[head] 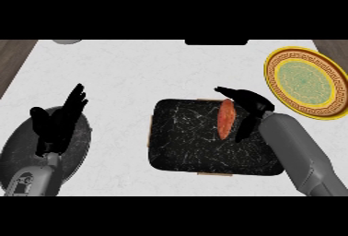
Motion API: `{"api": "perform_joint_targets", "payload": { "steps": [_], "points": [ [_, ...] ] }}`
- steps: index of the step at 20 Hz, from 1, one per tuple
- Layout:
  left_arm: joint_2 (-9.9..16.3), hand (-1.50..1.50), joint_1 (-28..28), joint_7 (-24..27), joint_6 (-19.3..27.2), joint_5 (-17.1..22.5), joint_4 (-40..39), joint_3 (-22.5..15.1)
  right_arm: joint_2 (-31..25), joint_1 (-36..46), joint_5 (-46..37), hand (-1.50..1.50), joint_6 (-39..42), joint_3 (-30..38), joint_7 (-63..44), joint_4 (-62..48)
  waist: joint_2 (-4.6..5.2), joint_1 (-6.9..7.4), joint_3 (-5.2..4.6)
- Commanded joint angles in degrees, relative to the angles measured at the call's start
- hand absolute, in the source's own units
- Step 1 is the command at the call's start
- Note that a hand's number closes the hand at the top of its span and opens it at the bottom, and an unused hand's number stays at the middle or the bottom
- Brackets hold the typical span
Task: Pick the sweet potato from the tray and place it in the plate
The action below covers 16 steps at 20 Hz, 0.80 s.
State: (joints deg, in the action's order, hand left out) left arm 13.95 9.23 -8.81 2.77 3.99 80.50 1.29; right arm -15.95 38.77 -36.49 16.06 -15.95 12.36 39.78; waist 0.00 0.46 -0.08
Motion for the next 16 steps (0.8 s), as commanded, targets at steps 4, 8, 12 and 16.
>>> {"api": "perform_joint_targets", "payload": {
  "steps": [4, 8, 12, 16],
  "points": [
    [-0.1, 0.00, 1.1, -2.5, -1.3, 0.6, 0.8, 1.0, 1.8, -2.5, -4.1, 1.50, 1.1, -2.7, 7.7, -1.8, 0.08, 0.02, 0.10],
    [0.3, 0.00, 0.3, 0.4, -2.8, 0.9, -0.5, 2.6, 3.3, 1.0, -4.5, 1.50, 3.7, -0.7, 5.1, -0.2, 0.03, -0.08, 0.07],
    [-1.4, 0.00, 3.6, 1.2, -0.4, -1.5, -3.8, 2.1, 4.1, -1.9, -4.8, 1.50, -0.9, 0.9, 8.9, -2.2, 0.14, -0.26, 0.08],
    [-1.4, 0.00, -0.8, -0.8, -1.2, -1.5, 1.6, 0.7, 6.8, 2.7, -3.8, 1.50, -4.4, 6.3, -4.8, -1.4, 0.01, 0.22, 0.09]
  ]
}}
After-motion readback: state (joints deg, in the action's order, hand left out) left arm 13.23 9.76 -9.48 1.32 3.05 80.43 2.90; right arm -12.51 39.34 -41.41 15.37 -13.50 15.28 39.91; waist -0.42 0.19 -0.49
